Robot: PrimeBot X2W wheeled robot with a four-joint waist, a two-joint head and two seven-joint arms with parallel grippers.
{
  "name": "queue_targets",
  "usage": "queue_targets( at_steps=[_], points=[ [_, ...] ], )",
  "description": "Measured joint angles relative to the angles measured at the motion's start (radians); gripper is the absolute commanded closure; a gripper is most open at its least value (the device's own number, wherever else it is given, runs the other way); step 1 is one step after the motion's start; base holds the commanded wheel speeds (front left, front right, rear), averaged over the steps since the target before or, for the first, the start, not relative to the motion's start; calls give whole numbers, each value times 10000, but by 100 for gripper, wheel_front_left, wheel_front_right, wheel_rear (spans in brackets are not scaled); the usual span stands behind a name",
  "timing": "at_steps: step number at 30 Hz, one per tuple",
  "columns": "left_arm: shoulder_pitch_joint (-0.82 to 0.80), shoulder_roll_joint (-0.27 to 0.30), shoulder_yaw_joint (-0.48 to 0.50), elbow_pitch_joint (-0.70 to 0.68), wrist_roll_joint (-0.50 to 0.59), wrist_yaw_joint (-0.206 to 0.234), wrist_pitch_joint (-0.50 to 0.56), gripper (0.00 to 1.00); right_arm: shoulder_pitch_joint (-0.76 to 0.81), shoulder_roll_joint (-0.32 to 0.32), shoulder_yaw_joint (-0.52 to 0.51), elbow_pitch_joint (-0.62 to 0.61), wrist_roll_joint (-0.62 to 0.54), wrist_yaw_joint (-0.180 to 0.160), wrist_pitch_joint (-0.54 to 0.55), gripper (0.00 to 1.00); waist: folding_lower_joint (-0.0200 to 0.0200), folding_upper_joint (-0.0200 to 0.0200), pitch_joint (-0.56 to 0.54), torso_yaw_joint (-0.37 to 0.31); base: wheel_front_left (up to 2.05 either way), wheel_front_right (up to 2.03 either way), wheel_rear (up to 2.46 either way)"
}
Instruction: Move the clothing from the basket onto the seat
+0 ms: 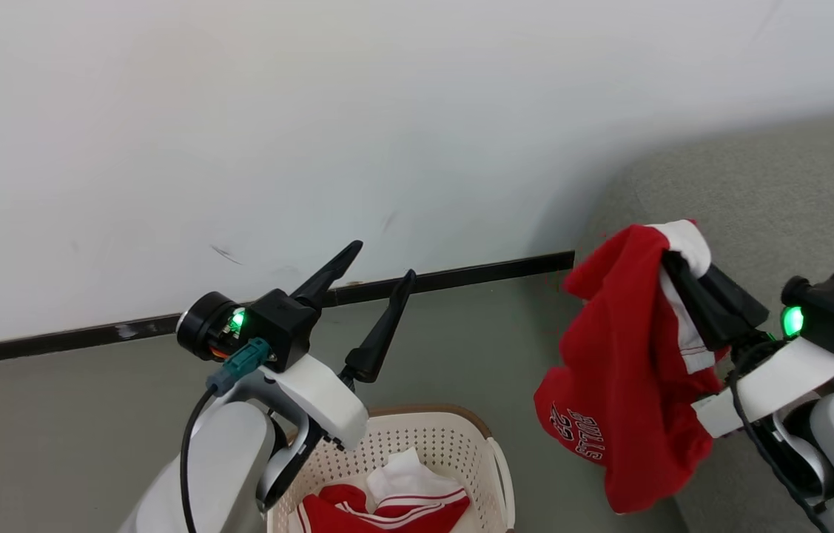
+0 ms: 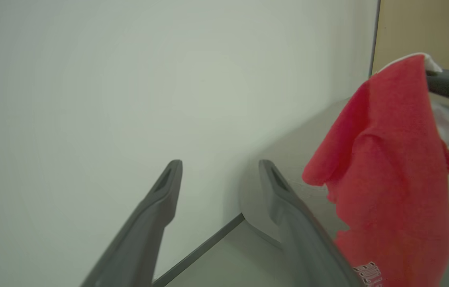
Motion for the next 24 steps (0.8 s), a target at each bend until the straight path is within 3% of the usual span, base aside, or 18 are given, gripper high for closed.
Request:
queue_targets(
  at_steps=[10,24],
  points=[
    [189,-163,-723,-240,-174,-184,-205,0,1097,-127,-1672,-378,-412,0,0,100,0,0,-16,-526,0,0,0],
    [560,-249,-1425,-286,-525,-274,-433,0,2494,56,-2656,-1028,-767,0,0,100,0,0,-36,-1513,0,0,0]
  ],
)
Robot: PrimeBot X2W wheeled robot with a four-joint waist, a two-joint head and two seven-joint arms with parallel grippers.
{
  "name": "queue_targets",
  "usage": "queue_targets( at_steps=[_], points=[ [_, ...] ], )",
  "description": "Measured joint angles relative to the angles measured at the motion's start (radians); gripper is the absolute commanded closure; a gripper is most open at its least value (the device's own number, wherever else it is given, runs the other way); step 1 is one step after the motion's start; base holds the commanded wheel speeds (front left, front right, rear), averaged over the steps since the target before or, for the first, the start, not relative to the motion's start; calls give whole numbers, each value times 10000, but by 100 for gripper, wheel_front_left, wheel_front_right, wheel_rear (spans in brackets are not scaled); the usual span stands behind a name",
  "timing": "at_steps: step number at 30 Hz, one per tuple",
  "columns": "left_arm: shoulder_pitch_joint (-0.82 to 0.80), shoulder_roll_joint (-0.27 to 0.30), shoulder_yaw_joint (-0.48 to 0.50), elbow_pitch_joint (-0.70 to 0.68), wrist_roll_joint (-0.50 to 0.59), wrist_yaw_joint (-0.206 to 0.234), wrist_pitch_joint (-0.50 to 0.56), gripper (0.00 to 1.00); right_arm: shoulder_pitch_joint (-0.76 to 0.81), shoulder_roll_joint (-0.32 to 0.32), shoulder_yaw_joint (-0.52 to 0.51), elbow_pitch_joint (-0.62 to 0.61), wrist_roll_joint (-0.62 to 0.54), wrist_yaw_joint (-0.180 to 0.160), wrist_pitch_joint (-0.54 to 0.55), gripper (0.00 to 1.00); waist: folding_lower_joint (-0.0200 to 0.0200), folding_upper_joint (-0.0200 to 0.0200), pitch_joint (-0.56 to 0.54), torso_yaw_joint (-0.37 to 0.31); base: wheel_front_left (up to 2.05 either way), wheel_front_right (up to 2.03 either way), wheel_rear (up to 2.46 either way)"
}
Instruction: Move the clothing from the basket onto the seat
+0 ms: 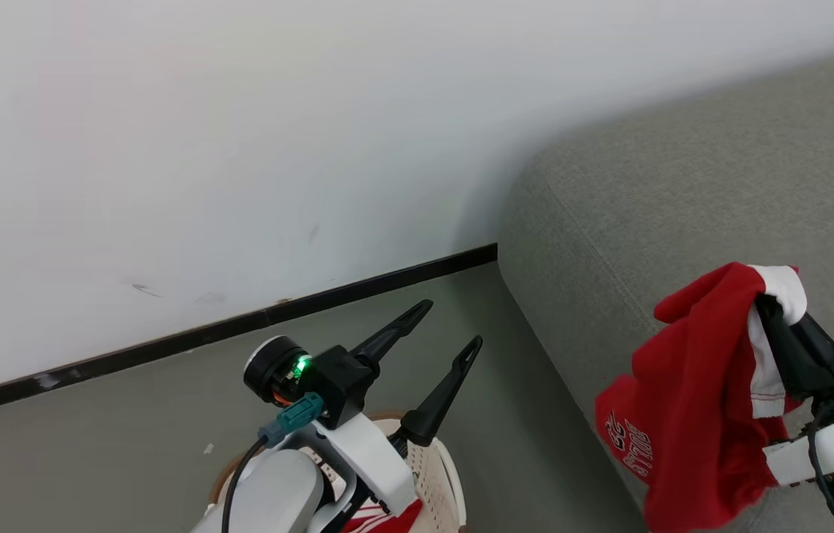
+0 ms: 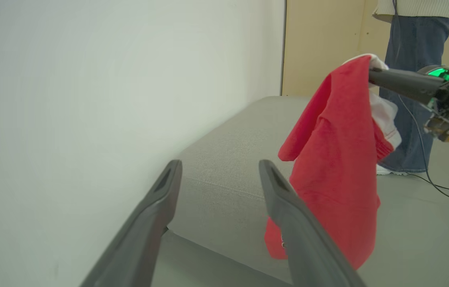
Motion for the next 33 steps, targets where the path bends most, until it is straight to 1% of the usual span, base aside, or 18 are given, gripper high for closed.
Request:
queue_targets(
  at_steps=[3,7,10,12,16,20,24,25,30,33],
  points=[
    [1,-2,-19,-29,-12,0,-8,0,196,259,-280,-81,58,0,0,100,0,0,-2,-221,0,0,0],
    [20,-2,-12,-52,-10,0,-109,0,227,380,-550,-161,182,0,35,100,0,0,0,-496,0,0,0],
    [138,2,50,-84,-8,10,-119,0,198,493,-504,-159,562,0,213,100,0,0,16,-668,0,0,0],
    [210,29,88,-96,31,36,-119,0,137,510,-291,-10,890,0,464,100,0,0,47,-756,0,0,0],
    [240,84,167,-157,77,211,-119,0,-227,499,-176,362,1521,0,907,100,0,0,195,-832,0,0,0],
    [363,259,268,-232,136,372,-117,0,-1521,272,-311,623,1787,0,1354,100,0,0,371,-800,0,0,0],
    [412,433,401,-364,167,510,-105,0,-2988,-128,-805,1035,1772,0,1783,100,0,0,569,-723,0,0,0],
    [412,433,401,-364,167,510,-105,0,-2988,-128,-805,1035,1772,0,1783,100,0,0,569,-723,0,0,0],
    [414,587,541,-692,313,757,-75,0,-4832,-1011,-1440,1699,1379,0,2405,100,0,0,851,-605,0,0,0],
    [414,702,631,-922,391,897,-71,0,-5763,-1306,-1837,2109,1289,0,2623,100,0,0,1038,-521,0,0,0]
  ],
)
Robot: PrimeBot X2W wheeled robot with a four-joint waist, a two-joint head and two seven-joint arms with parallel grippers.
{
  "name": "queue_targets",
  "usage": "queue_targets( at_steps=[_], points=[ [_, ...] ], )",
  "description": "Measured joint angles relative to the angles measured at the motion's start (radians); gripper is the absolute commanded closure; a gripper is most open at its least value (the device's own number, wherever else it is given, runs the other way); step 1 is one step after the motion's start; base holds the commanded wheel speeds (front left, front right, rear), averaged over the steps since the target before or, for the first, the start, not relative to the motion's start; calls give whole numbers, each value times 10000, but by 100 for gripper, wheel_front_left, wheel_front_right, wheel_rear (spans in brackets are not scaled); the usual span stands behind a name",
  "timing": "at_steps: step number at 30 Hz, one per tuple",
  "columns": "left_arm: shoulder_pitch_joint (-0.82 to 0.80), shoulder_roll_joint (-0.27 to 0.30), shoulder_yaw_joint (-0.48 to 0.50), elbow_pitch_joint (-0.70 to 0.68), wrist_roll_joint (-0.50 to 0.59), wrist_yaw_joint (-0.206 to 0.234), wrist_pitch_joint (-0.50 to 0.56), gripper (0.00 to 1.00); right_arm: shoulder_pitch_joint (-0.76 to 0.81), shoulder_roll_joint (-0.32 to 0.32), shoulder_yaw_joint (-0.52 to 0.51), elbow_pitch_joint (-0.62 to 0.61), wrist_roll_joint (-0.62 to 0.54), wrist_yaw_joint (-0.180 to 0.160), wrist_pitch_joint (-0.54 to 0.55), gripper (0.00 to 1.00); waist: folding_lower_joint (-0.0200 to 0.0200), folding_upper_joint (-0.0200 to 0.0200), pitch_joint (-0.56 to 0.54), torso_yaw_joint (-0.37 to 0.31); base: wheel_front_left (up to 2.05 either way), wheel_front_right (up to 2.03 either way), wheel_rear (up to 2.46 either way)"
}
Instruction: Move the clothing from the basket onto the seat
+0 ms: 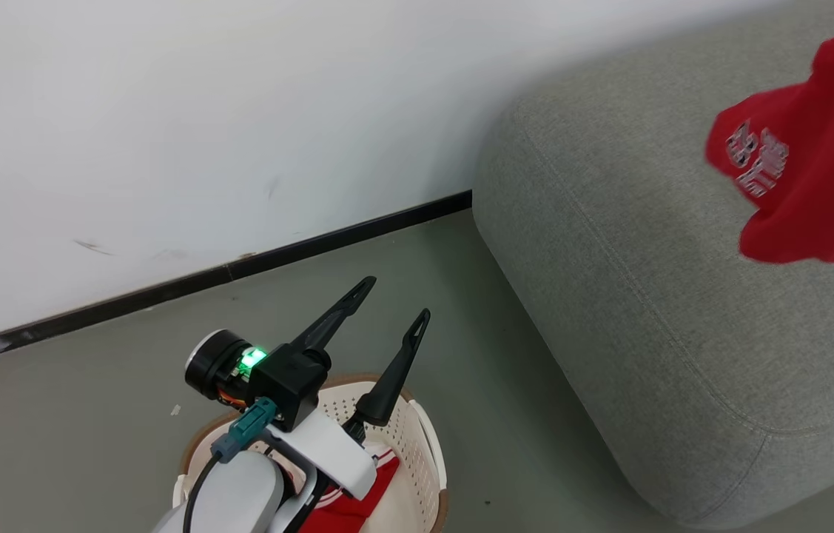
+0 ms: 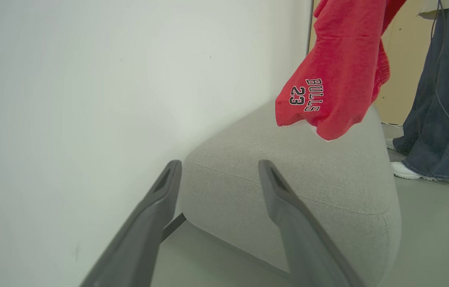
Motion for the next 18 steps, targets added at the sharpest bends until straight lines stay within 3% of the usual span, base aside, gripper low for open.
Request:
queue_targets(
  at_steps=[18],
  points=[
    [-206,230,-213,-1666,533,174,585,0,-2158,-957,-1672,2817,-207,0,119,100,0,0,1343,691,0,0,0]
  ],
)
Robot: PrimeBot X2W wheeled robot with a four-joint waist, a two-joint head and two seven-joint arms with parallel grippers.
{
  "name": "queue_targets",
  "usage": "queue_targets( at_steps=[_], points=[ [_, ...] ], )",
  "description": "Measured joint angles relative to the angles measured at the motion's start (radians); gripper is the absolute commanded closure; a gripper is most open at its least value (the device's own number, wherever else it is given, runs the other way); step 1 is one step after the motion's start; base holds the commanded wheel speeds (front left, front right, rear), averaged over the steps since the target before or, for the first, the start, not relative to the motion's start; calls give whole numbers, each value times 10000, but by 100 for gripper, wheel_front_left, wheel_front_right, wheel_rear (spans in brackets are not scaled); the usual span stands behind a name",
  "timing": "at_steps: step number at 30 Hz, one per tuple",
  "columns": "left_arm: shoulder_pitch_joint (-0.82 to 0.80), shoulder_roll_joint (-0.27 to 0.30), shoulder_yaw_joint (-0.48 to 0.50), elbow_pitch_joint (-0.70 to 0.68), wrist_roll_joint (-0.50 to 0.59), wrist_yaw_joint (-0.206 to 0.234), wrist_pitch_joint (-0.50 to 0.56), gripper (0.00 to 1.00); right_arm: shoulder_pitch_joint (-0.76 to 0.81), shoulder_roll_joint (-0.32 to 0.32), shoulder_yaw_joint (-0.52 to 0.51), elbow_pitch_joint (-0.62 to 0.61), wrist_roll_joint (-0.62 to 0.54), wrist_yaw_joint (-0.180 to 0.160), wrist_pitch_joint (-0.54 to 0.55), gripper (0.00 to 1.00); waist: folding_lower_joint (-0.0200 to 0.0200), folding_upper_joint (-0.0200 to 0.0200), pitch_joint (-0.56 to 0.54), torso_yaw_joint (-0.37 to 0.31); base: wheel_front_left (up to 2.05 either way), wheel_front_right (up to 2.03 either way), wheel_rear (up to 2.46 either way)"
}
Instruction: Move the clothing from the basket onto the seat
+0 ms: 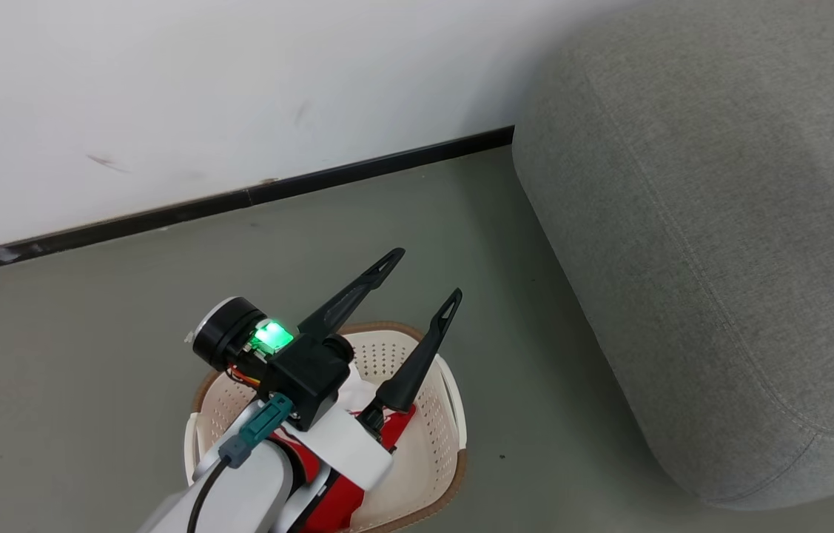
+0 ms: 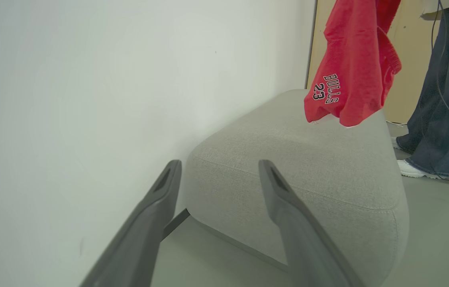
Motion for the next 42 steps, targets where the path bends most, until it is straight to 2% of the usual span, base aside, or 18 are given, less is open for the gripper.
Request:
queue_targets(
  at_steps=[10,16,21,28,35,42],
  points=[
    [-384,146,-105,-426,261,-19,431,0,-364,-408,-311,963,-270,0,-663,100,0,0,775,382,0,0,0],
    [-543,240,-173,-614,345,-104,648,0,-843,-917,-433,1256,-370,0,-1160,100,0,0,1161,497,0,0,0],
    [-658,330,-201,-748,347,-107,834,0,-887,-1108,107,1034,-834,2,-1735,100,0,0,1464,553,0,0,0],
    [-715,401,-211,-905,431,-140,1062,0,-295,-201,349,1400,-853,4,-1960,100,0,0,1852,539,0,0,0],
    [-941,420,-190,-1009,447,-190,1099,0,-268,-82,268,1910,-763,4,-2173,100,0,0,2198,460,0,0,0],
    [-1058,493,-82,-1045,516,-186,1099,0,323,449,35,2798,-587,4,-2330,100,0,0,2474,392,0,0,0]
  ],
)
